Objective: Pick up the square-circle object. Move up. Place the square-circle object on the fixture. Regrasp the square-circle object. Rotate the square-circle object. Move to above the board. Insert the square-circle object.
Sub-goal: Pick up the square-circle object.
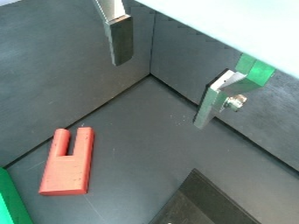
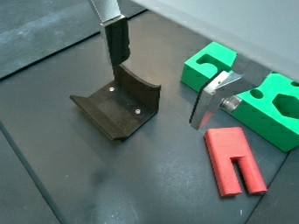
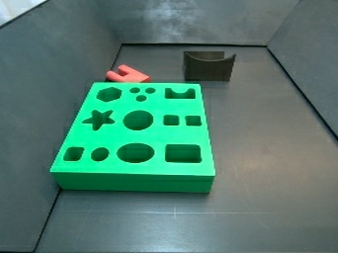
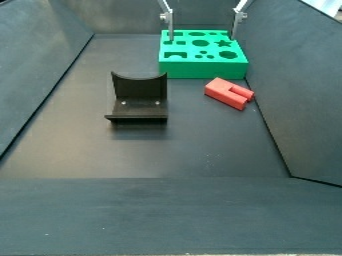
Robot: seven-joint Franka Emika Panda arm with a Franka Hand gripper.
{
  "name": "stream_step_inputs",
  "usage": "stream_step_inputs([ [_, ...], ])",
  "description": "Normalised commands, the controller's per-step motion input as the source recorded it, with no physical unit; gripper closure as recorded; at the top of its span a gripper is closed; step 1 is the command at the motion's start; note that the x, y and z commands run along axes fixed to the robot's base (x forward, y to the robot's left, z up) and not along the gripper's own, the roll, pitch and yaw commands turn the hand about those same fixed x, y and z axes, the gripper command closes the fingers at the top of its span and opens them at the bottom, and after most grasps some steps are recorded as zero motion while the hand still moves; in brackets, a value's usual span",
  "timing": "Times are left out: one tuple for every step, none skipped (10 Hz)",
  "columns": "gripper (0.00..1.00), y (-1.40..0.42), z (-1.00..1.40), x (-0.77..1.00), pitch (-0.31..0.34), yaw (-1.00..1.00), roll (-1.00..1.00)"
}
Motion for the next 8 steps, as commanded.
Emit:
stream_step_inputs([
  [0.00, 0.13, -0.08, -0.22, -0.081, 0.00, 0.00],
  [0.00, -0.19, -0.43, -0.29, -0.196, 0.79, 0.04],
  [0.00, -0.32, -0.54, -0.06, -0.207, 0.87, 0.08],
  [0.00, -0.39, -0.56, -0.05, -0.187, 0.83, 0.09],
  [0.00, -0.42, -0.55, -0.05, -0.176, 0.81, 0.10],
  [0.00, -0.43, -0.56, -0.05, -0.170, 0.81, 0.10],
  [0.00, -0.45, -0.55, -0.06, -0.156, 0.78, 0.10],
  [0.00, -0.48, -0.49, -0.10, -0.127, 0.73, 0.08],
])
